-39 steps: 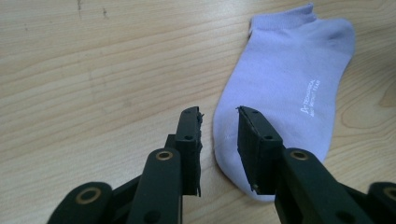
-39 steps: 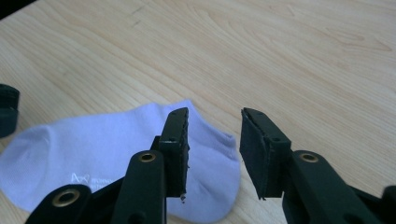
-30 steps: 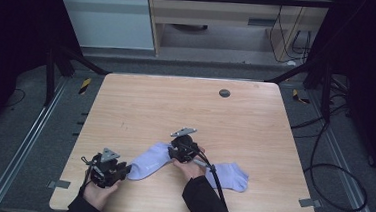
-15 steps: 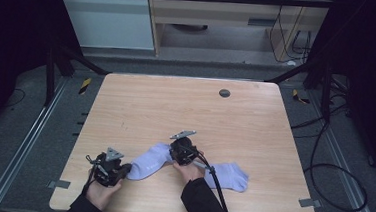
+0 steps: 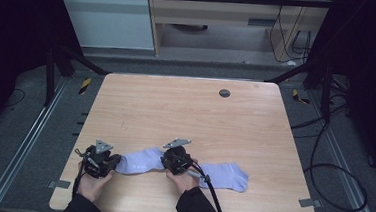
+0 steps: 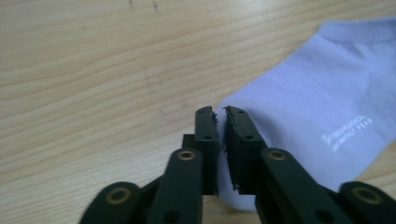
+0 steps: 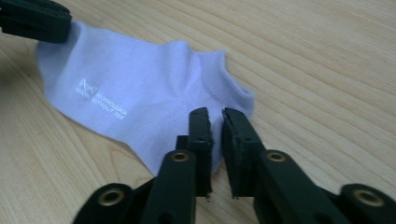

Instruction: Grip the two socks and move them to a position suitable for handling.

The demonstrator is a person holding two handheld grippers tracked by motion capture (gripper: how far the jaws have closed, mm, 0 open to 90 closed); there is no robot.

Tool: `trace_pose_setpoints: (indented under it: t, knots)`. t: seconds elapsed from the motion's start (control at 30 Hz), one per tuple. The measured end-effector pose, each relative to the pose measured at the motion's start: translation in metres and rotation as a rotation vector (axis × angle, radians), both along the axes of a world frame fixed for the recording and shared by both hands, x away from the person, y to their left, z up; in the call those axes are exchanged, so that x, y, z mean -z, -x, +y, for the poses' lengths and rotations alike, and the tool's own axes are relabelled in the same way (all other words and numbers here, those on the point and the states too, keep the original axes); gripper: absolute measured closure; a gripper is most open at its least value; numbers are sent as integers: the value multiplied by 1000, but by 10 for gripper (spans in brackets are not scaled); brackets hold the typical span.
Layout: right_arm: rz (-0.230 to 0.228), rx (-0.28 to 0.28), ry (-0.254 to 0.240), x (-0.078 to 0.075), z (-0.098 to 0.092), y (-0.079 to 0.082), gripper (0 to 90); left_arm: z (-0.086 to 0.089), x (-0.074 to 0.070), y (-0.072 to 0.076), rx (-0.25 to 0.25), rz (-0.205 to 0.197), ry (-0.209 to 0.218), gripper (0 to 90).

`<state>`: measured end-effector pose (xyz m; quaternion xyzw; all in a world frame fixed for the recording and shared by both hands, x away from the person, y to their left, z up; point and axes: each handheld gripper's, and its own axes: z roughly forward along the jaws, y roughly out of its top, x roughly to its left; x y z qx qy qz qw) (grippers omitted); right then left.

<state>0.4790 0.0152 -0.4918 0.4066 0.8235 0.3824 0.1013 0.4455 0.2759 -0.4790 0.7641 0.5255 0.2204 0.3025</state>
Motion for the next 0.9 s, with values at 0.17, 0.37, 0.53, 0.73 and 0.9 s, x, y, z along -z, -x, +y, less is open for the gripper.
trace_pose_setpoints:
  t: [0.17,0.37,0.53,0.73,0.9]
  knots:
    - [-32,12,-45,-12,-14,3,697,5,-11,4,-16,-47,70,700]
    - [-78,34,-51,-39,-54,9,595,-4,-24,8,2,-68,139,595]
    - [-89,69,-46,-52,-98,19,565,-26,-31,10,62,-76,157,565]
    - [-86,145,-51,-51,-155,33,543,-63,-42,7,136,-80,172,556]
    - [-69,202,-47,-43,-192,41,540,-101,-42,4,208,-69,160,559]
